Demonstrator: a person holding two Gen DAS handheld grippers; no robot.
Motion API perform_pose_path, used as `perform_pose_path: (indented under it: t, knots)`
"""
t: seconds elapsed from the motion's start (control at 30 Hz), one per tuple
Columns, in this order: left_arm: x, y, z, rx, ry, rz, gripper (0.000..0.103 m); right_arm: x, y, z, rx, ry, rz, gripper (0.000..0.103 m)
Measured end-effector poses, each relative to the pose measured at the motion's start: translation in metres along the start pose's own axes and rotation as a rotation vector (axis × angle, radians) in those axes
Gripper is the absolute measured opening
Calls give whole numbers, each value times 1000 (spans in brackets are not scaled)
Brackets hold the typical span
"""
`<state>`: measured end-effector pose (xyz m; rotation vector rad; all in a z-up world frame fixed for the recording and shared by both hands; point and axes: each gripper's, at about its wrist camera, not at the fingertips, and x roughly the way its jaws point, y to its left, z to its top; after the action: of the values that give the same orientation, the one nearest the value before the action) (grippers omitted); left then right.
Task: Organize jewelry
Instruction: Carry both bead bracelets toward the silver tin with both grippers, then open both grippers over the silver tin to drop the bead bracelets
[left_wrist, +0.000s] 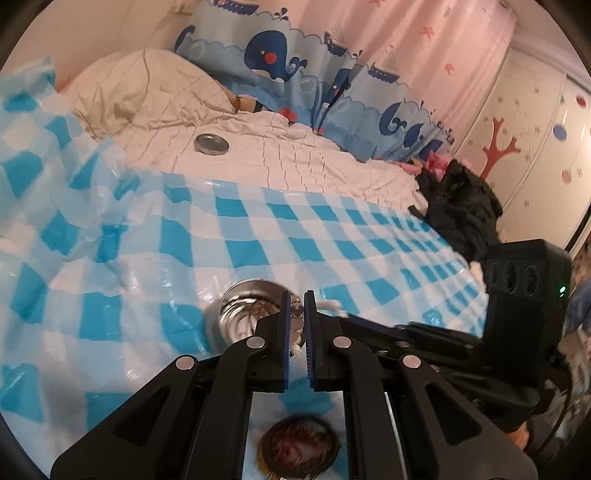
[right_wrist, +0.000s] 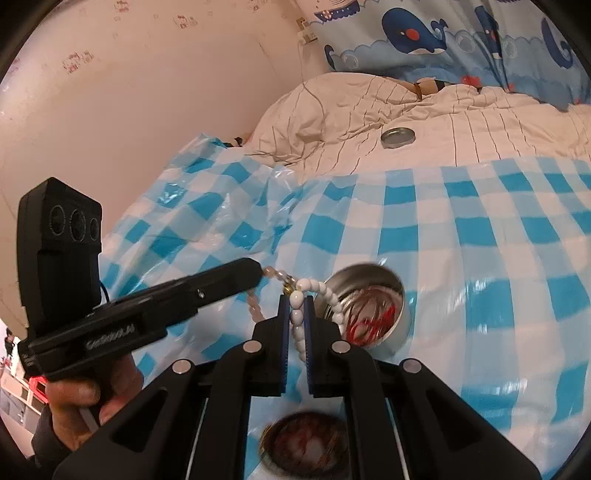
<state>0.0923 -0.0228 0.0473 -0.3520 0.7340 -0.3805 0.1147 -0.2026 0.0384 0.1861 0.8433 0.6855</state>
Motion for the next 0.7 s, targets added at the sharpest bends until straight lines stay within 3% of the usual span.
perform_pose_path:
  t: [0.07,0.13,0.2,0.23,0.27,0.33,0.43,0.57,0.7]
  knots:
    - [20,10,3,-50,31,-4,6,26,-13,6,-5,70,-81,9]
    - [47,23,1,-96,116,39,11,37,-30,7,41,97,-147,19]
    - [61,29,-2,-121,160,116,21,33,-40,5,80,82,-146,35]
    - [63,29,-2,-130,168,131,26,28,-41,5,79,67,-151,37]
    - [63,28,-3,-133,166,134,30,23,-42,5,76,53,-154,41]
    - [56,19,-4,-104,140,166,46,12,-41,5,88,21,-145,47]
    - [45,6,-11,-44,111,259,60,1,-39,-1,105,-6,-143,60]
    - [31,-2,-18,-13,93,353,67,-5,-39,-10,148,-14,-151,71]
    - [13,-3,-17,-18,59,396,80,-13,-38,-12,166,-42,-159,80]
